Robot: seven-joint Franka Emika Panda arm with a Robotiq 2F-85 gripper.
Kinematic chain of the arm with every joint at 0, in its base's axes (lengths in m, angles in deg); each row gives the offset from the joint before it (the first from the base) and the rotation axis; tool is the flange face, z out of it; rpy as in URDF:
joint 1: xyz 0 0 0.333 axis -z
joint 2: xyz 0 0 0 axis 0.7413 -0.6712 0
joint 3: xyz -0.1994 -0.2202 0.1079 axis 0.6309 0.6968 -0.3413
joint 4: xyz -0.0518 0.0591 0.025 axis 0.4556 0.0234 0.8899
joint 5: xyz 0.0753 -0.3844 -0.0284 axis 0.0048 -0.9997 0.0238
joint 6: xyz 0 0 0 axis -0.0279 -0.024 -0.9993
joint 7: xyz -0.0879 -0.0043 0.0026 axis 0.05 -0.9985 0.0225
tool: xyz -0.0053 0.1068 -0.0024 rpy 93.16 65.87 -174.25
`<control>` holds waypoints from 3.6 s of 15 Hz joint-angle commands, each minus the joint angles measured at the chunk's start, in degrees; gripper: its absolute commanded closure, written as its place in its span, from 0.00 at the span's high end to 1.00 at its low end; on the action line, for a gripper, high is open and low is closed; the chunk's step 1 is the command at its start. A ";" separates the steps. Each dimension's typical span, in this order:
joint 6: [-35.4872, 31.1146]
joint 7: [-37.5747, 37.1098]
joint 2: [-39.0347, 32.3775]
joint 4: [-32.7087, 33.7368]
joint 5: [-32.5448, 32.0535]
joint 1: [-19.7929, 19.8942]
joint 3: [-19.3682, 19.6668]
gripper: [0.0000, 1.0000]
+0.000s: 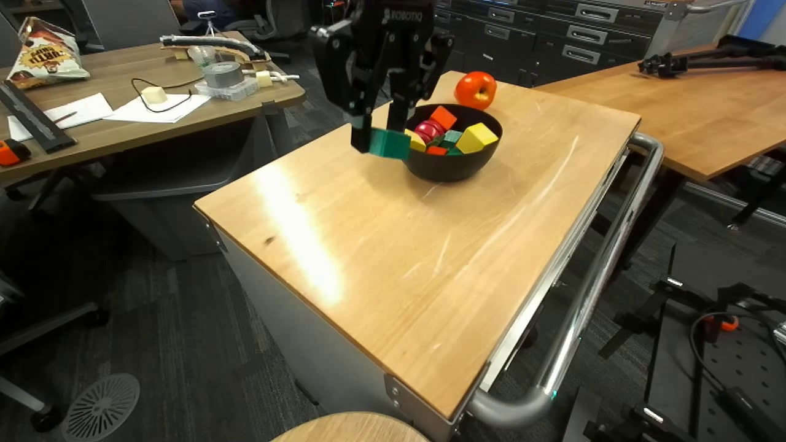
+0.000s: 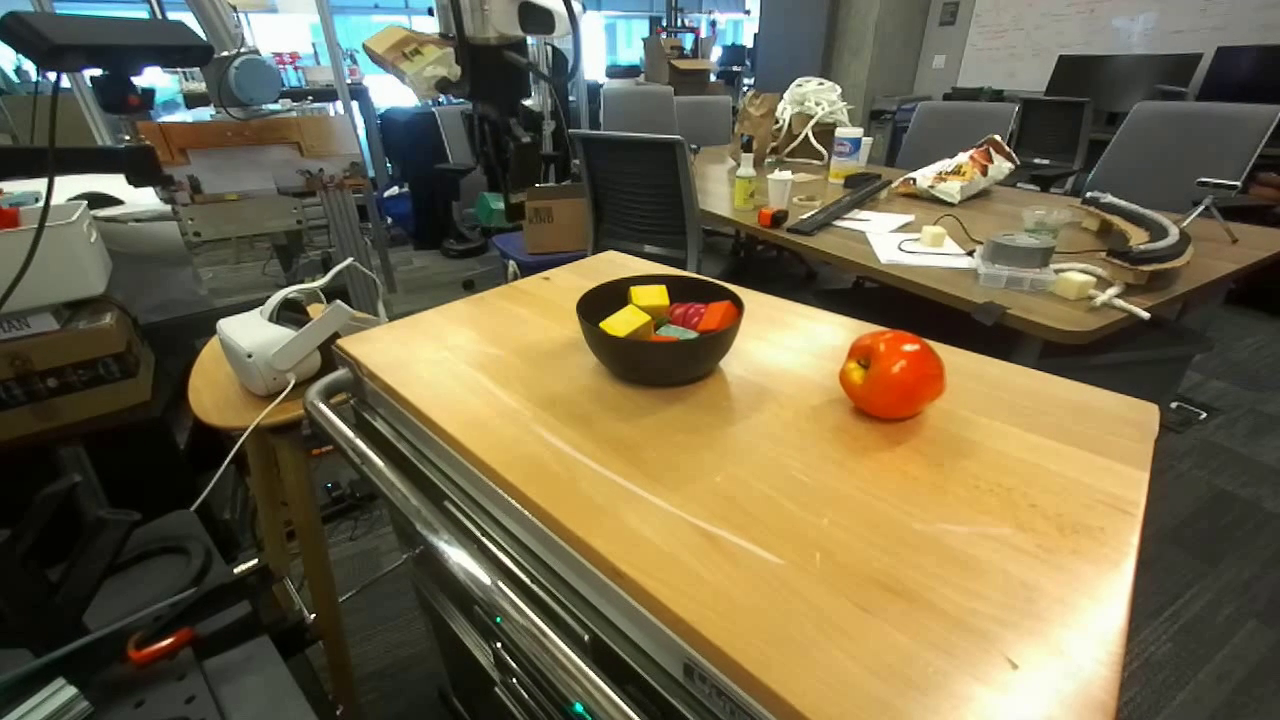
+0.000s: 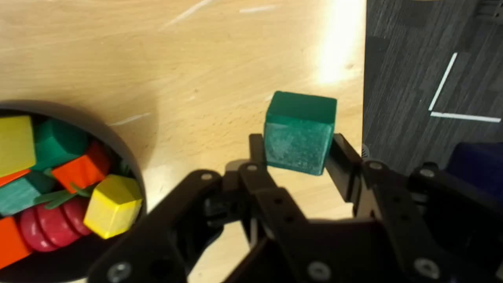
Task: Remove the blocks from the black bowl
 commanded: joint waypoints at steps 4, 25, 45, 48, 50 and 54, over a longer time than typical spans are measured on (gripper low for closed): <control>0.49 -3.25 -7.31 -0.16 -7.65 -2.97 -0.83 0.20; -7.48 -4.23 -1.43 0.58 -9.56 5.93 8.92 1.00; -18.96 -18.02 -13.04 2.39 -12.05 6.82 15.30 1.00; -17.73 -17.87 -12.80 2.74 -9.39 7.19 14.53 1.00; -16.29 -17.63 -12.27 2.92 -7.73 7.23 14.23 1.00; -13.40 -18.21 -11.49 3.13 -7.55 6.81 14.28 1.00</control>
